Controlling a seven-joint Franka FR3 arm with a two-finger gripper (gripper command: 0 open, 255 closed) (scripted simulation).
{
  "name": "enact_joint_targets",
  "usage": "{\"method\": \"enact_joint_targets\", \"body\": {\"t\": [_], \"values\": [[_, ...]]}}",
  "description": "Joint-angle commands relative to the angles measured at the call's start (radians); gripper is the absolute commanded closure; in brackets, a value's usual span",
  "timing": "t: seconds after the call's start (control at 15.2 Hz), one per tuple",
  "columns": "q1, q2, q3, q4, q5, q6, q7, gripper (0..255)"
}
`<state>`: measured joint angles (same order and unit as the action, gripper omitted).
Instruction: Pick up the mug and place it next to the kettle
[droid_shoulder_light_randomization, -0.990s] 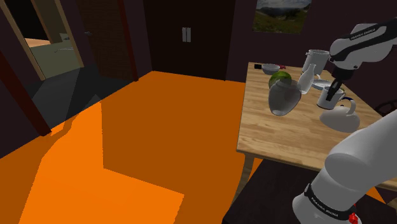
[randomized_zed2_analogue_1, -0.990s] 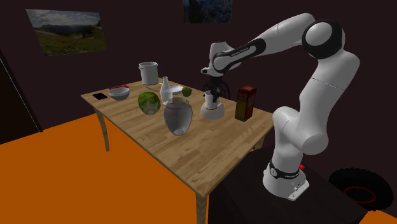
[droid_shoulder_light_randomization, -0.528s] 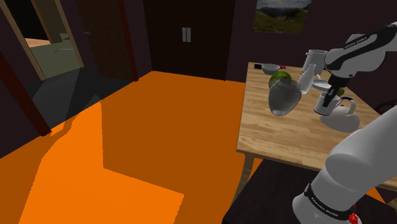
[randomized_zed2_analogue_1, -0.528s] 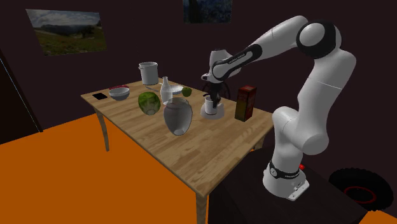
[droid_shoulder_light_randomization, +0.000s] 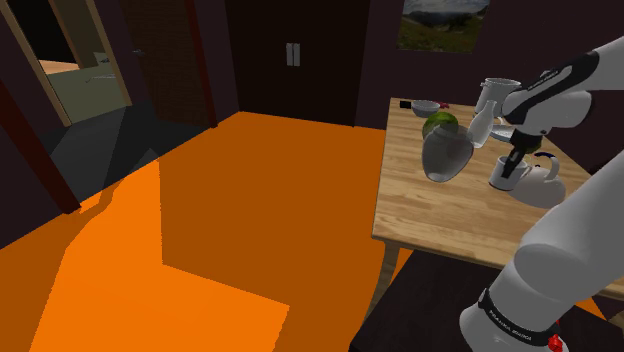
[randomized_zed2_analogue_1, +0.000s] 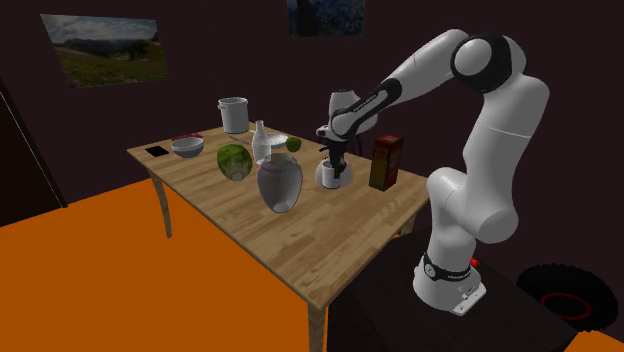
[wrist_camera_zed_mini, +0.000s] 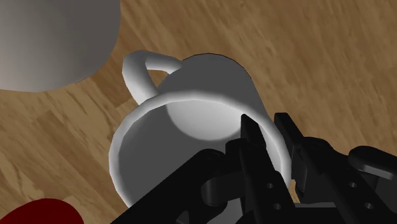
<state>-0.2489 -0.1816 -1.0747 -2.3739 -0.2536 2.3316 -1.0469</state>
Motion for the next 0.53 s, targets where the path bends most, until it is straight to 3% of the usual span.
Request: {"method": "enact_joint_targets", "body": {"t": [0.0,0.46], "values": [[0.017,0.034,-0.023,-0.012,0.032,0.037,-0.024,255],[0.066,0.181,-0.078,-0.048,0.215,0.151,-0.155,255]]}}
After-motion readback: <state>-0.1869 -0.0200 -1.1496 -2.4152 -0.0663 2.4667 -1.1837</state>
